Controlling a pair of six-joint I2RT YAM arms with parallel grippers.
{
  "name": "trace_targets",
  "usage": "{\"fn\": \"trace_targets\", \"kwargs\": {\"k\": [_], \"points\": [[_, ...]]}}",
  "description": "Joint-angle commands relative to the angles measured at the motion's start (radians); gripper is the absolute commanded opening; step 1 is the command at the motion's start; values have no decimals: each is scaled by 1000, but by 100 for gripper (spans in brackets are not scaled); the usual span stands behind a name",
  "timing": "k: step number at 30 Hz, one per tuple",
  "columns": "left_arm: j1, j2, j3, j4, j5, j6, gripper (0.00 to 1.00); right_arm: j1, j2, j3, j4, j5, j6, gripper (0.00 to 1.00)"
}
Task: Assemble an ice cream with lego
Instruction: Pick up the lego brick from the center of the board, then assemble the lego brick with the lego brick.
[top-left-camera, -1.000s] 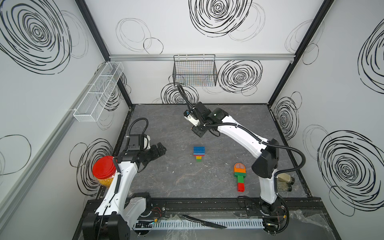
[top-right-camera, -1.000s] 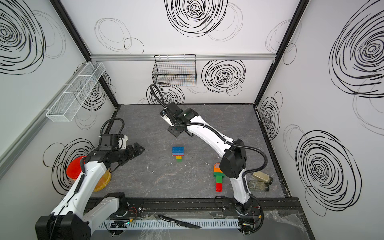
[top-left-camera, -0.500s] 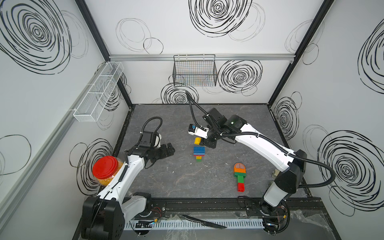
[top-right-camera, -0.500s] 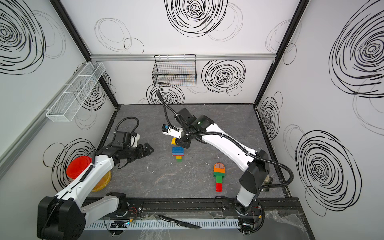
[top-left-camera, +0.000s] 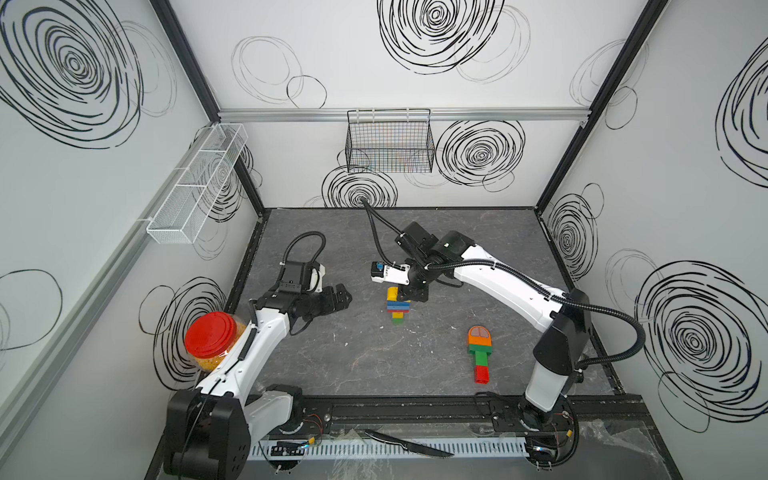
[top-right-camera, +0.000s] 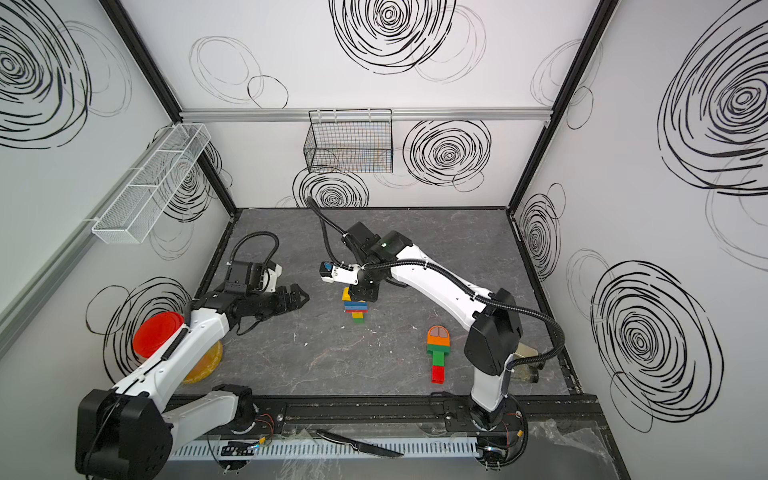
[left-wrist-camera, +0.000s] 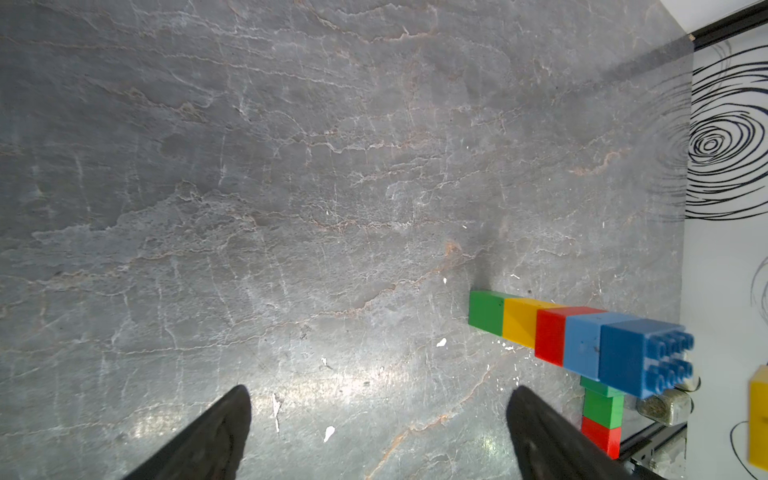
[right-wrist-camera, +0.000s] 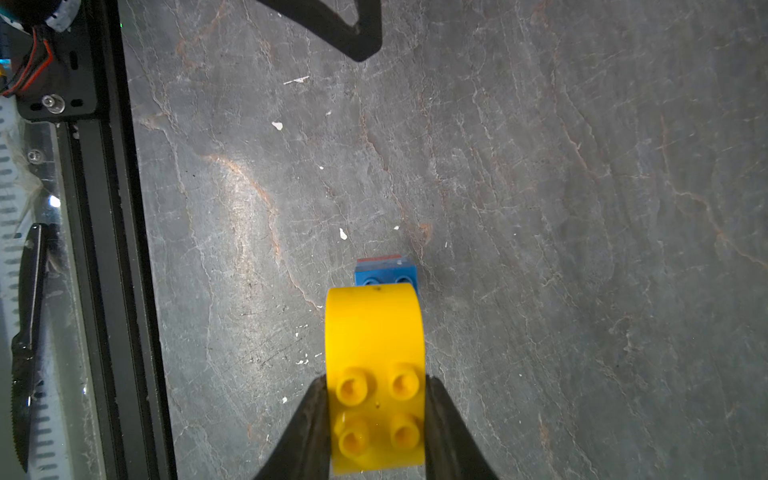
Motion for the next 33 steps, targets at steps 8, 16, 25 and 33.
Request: {"fn": "trace_targets", "kwargs": {"k": [8, 16, 25, 33], "points": [[12, -3, 15, 16, 14, 31, 99, 11, 34, 38, -37, 5, -41, 0], [12, -12, 15, 6, 11, 30, 99, 5, 43, 34, -40, 13, -50, 0], [11, -16, 16, -3, 9, 33, 99, -2, 57, 38, -38, 24, -62, 0], [11, -21, 18, -12, 6, 35, 99, -3, 70, 43, -39, 34, -67, 0]]}}
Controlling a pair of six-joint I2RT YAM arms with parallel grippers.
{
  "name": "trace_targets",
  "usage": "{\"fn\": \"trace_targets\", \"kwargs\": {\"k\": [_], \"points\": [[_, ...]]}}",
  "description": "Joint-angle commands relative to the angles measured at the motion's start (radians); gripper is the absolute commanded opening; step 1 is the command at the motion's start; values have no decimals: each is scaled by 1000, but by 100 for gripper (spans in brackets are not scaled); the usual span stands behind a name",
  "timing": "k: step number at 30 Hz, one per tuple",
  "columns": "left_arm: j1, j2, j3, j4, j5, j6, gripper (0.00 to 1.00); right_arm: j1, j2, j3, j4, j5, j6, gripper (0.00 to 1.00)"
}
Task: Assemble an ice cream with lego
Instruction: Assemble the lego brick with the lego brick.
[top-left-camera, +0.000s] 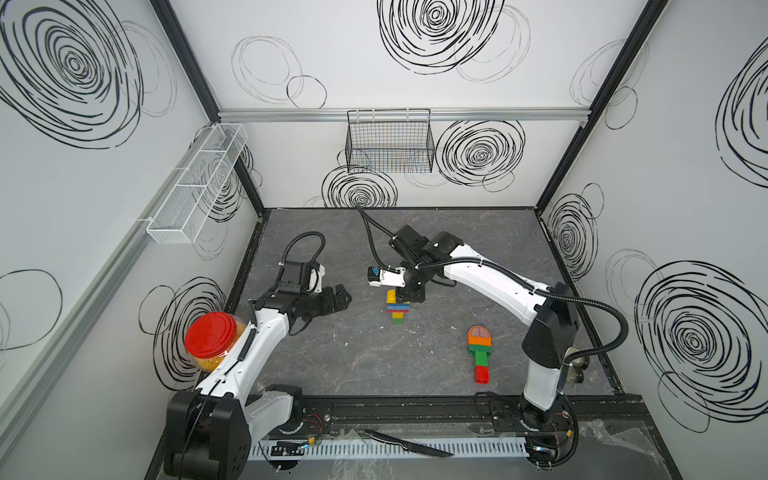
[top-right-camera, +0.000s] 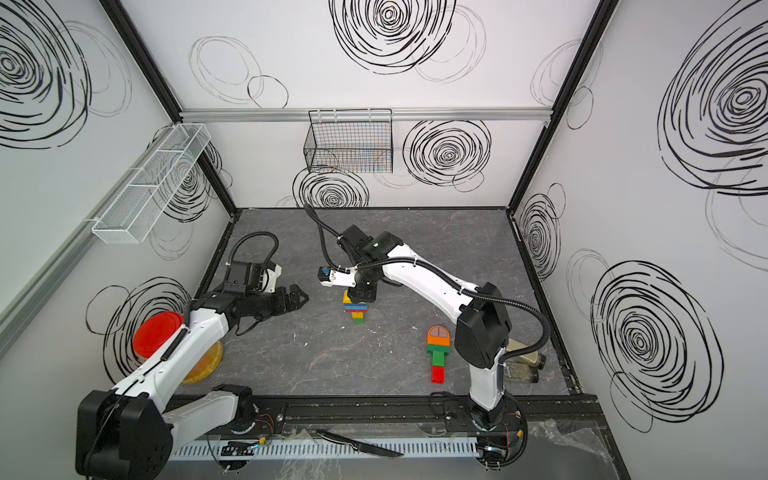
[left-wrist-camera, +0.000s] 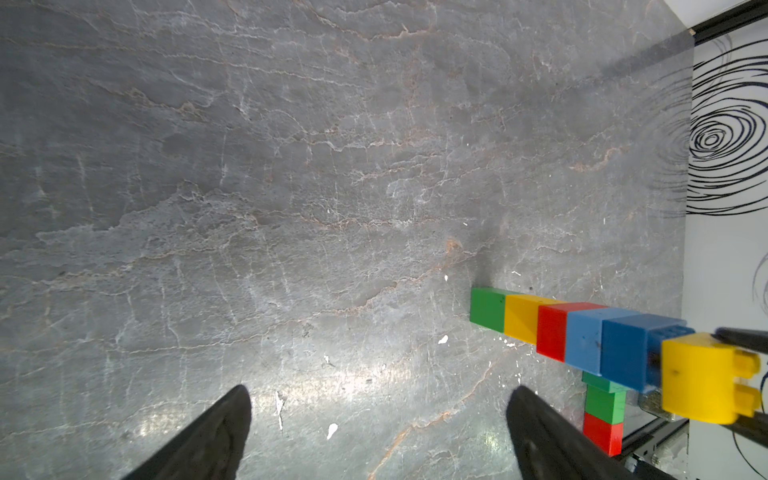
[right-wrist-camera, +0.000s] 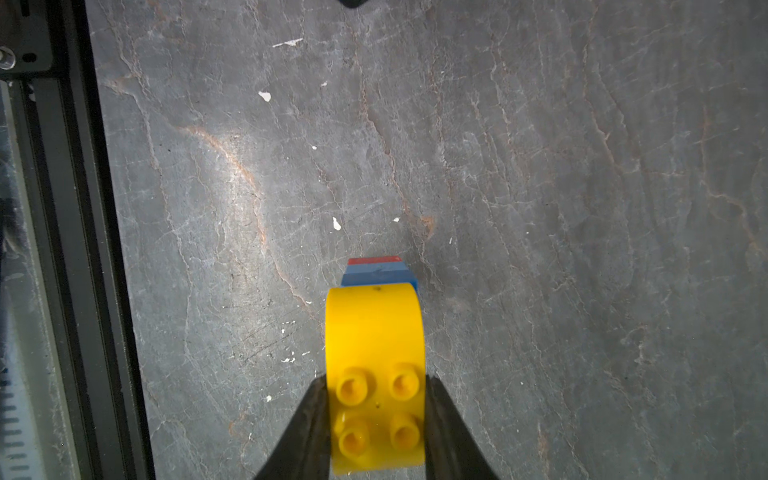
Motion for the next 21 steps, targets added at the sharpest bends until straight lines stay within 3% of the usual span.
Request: {"fn": "trace_targets", "kwargs": {"k": [1, 21], "points": [[6, -15, 18, 0, 3, 21, 99, -5, 7, 29, -31, 5, -21, 0], [9, -25, 23, -20, -2, 31, 99, -9, 27, 51, -71, 7, -18, 0]]}}
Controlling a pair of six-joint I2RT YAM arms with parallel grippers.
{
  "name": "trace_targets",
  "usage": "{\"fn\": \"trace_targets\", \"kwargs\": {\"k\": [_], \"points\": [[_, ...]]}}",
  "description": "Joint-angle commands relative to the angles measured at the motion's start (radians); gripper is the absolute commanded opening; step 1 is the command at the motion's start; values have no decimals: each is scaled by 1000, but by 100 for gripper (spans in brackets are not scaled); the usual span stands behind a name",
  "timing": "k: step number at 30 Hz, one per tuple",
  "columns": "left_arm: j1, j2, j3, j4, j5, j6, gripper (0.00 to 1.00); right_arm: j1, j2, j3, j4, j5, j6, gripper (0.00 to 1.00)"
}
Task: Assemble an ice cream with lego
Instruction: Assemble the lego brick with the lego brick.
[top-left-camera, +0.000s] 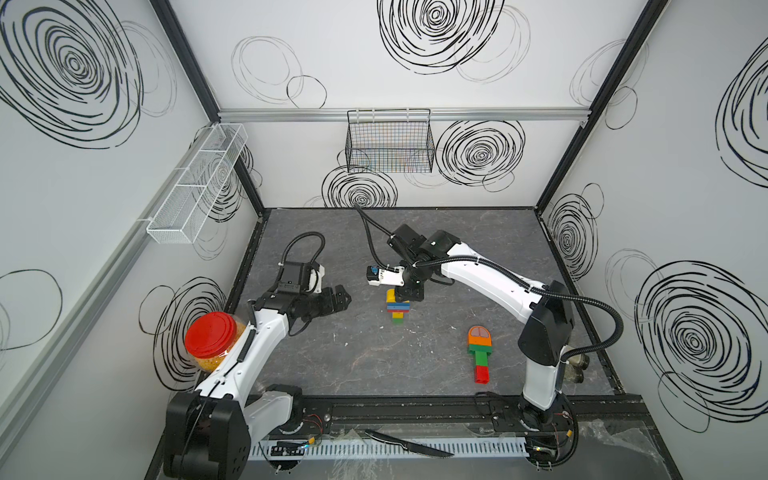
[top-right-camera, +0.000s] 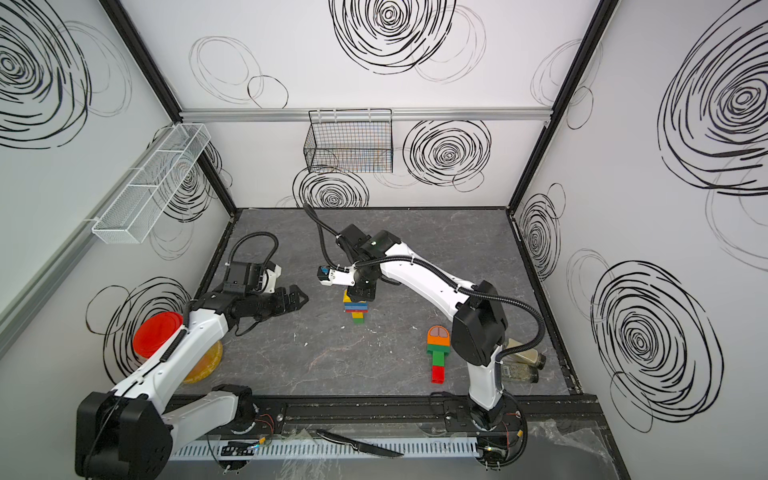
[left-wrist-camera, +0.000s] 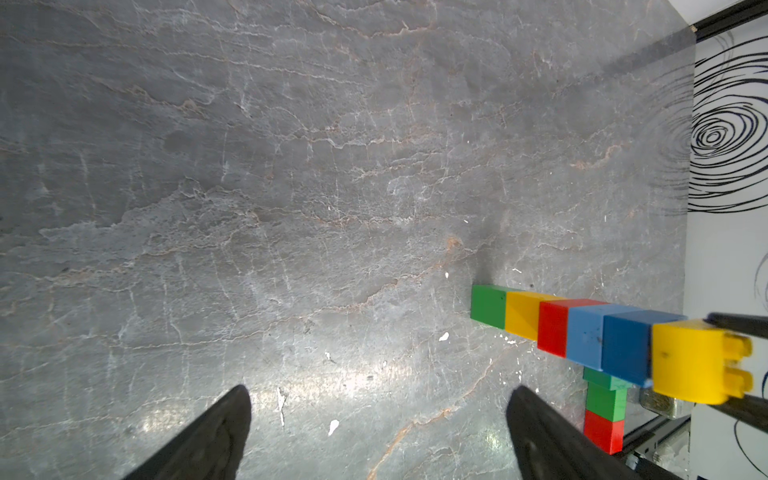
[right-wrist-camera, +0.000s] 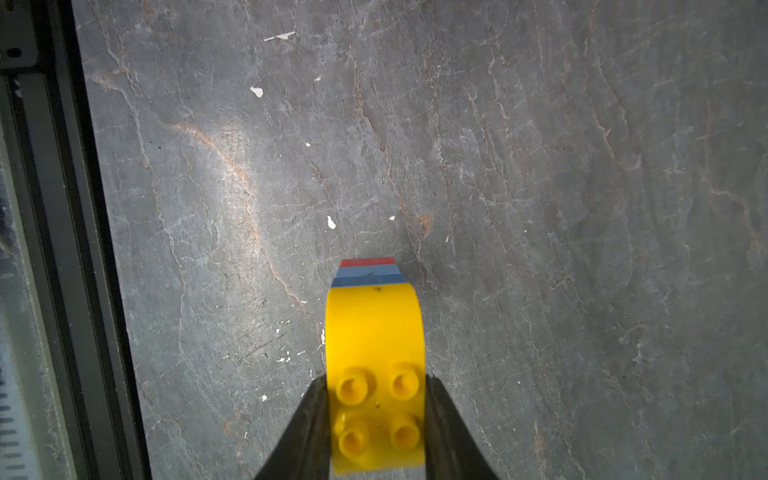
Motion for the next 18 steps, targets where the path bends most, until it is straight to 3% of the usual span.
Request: {"fn": "trace_targets", "kwargs": {"k": [1, 18], "points": [[10, -21, 23, -11, -1, 24, 99, -5, -3, 20, -48, -1, -15, 0], [16, -34, 29, -33, -6, 30, 99, -4, -40, 33, -38, 0, -11, 0]]}}
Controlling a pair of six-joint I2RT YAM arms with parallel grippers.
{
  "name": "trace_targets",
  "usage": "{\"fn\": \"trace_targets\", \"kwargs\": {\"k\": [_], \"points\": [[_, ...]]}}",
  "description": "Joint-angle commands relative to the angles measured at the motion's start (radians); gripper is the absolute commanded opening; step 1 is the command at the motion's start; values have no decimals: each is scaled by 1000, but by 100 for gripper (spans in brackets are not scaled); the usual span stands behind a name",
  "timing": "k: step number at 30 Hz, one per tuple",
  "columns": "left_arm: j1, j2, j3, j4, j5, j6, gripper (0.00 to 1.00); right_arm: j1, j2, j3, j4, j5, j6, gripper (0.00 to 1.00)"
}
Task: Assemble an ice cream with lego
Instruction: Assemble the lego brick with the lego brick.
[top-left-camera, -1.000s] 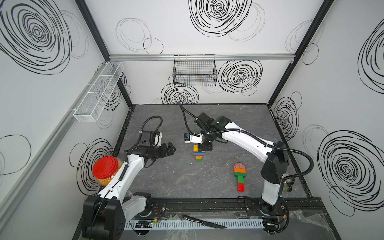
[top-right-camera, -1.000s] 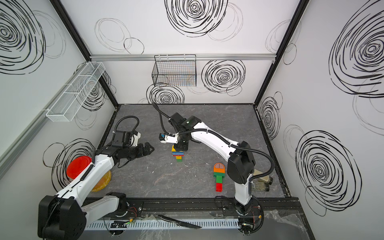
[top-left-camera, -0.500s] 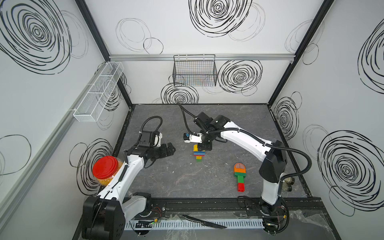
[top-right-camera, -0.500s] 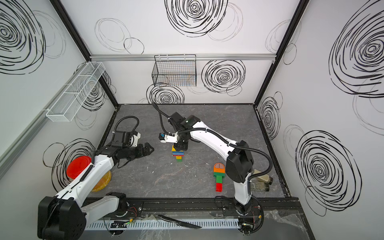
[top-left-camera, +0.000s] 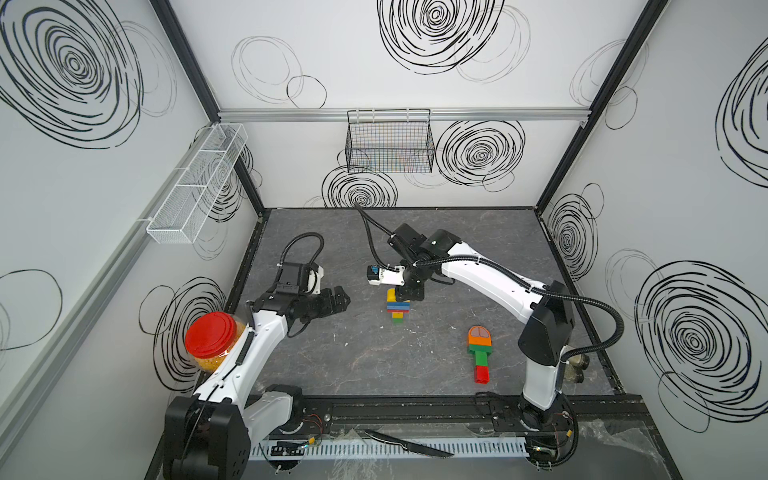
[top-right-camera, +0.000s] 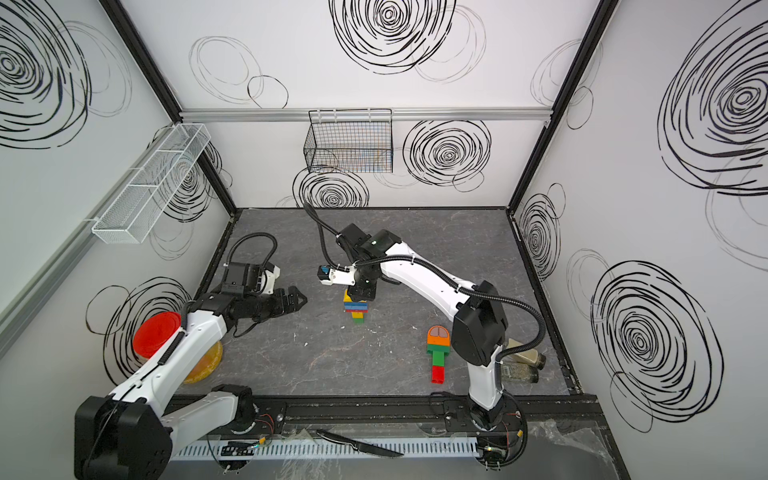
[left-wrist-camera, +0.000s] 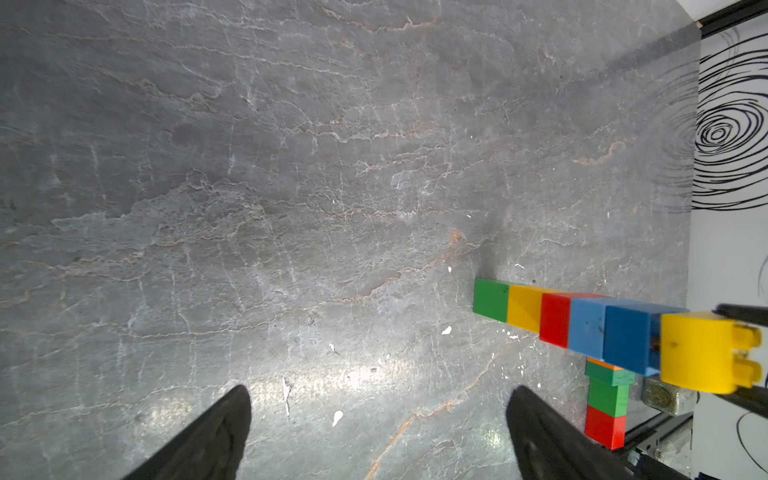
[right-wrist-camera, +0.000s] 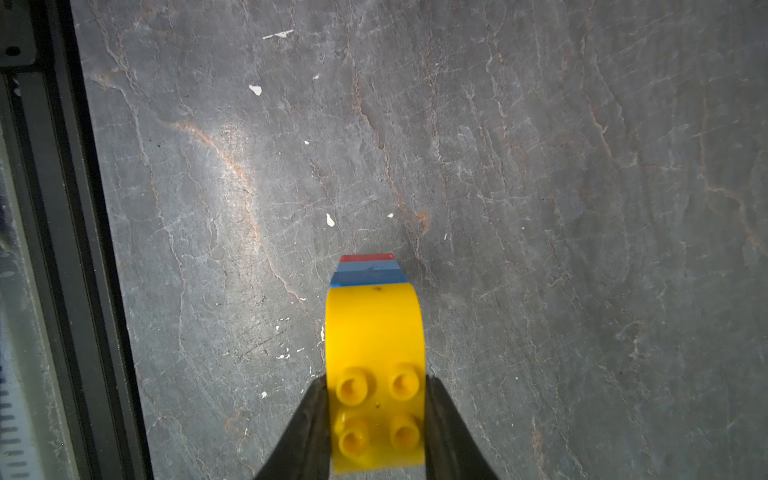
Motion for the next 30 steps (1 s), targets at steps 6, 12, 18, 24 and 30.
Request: {"fn": "trace_targets", "kwargs": {"k": [6, 12, 18, 24, 30], "points": [[11, -23, 28, -15, -5, 22, 99, -7, -40, 15, -34, -1, -10, 0], [13, -29, 29, -21, -5, 24, 99, -9, -37, -6, -30, -1, -7, 0], [15, -27, 29, -22, -4, 26, 99, -7, -19, -24, -32, 10, -4, 0], [19, -29, 28, -27, -4, 31, 99, -5, -7, -40, -30, 15, 4, 0], [21, -29, 28, -27, -2, 31, 99, 5, -3, -86, -34, 49, -6, 0]]}}
